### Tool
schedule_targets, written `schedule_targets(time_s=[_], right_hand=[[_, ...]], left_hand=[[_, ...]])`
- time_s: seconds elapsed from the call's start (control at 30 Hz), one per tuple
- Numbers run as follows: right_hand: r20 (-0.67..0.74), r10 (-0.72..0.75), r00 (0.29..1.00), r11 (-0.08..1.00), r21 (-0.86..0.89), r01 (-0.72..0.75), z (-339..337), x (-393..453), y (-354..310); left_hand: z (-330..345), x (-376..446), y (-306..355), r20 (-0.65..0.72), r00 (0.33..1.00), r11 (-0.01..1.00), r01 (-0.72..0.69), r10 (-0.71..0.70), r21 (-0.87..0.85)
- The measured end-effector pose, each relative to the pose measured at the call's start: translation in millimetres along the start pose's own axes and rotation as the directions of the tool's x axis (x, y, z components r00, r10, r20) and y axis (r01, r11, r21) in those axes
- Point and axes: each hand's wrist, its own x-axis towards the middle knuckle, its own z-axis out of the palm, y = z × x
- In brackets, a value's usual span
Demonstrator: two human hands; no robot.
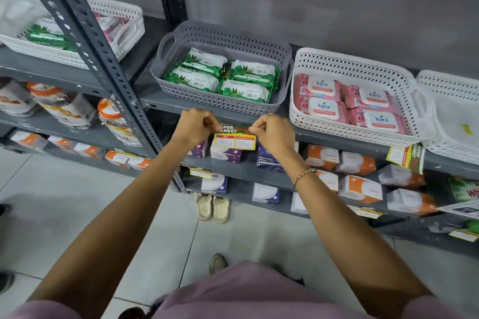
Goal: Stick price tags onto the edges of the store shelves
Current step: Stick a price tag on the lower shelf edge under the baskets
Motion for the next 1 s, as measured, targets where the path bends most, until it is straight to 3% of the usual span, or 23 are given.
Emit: schedule_targets(time_s=[0.2, 0.5, 1.0], right_hand=[[-0.096, 0.096, 0.991, 0.989, 0.119, -0.084, 51, 5, -15], [-0.284, 0.013, 0.959, 0.996, 0.09, 0.013, 76, 9, -2], [-0.383, -0.089, 0.919, 0.987, 0.091, 0.133, 85, 17, 12]], left_hand=[[8, 15, -32, -0.176, 0.978, 0.993, 0.108, -0.116, -0.053], [34, 18, -41, -0.282, 0.946, 0.976, 0.111, -0.162, -0.187], [49, 22, -50, -0.431, 0.902, 0.988, -0.072, 0.005, -0.138]])
